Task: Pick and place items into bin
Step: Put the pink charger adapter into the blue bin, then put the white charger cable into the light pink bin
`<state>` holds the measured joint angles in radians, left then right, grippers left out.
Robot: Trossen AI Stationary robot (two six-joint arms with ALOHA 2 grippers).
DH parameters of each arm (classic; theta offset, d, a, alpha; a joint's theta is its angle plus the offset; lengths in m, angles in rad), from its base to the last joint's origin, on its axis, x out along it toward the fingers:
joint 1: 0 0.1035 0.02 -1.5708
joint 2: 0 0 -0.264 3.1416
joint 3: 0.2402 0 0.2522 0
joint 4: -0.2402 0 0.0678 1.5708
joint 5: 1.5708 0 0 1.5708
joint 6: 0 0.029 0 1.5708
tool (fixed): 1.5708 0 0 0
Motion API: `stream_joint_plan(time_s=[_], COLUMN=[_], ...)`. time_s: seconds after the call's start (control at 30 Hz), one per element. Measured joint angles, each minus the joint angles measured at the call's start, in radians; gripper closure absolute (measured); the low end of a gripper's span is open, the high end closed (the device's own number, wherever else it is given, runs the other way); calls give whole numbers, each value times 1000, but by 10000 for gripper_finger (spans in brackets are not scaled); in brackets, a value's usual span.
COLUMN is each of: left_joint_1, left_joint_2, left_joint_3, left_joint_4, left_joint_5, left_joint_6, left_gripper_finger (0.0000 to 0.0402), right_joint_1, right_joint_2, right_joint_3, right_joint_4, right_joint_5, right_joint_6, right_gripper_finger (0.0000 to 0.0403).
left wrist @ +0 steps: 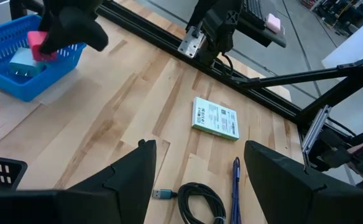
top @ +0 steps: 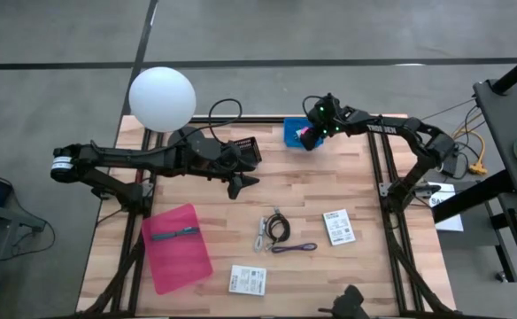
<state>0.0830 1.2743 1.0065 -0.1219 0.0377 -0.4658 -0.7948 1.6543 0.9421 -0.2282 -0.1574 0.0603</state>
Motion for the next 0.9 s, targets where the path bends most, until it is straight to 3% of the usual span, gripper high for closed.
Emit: stream_joint_plan(time_s=[0.9], left_joint_1=[-1], left_joint_2=[0], left_joint_3=[0], left_joint_4=[0], left_joint_5=[0], left_joint_6=[1], left_gripper_finger=[174], right_joint_1=[0], right_joint_2=[-16], right_joint_3=[0], right_joint_4=[-50], right_joint_5=[-28], right_joint_6=[-31], right_gripper_finger=[189])
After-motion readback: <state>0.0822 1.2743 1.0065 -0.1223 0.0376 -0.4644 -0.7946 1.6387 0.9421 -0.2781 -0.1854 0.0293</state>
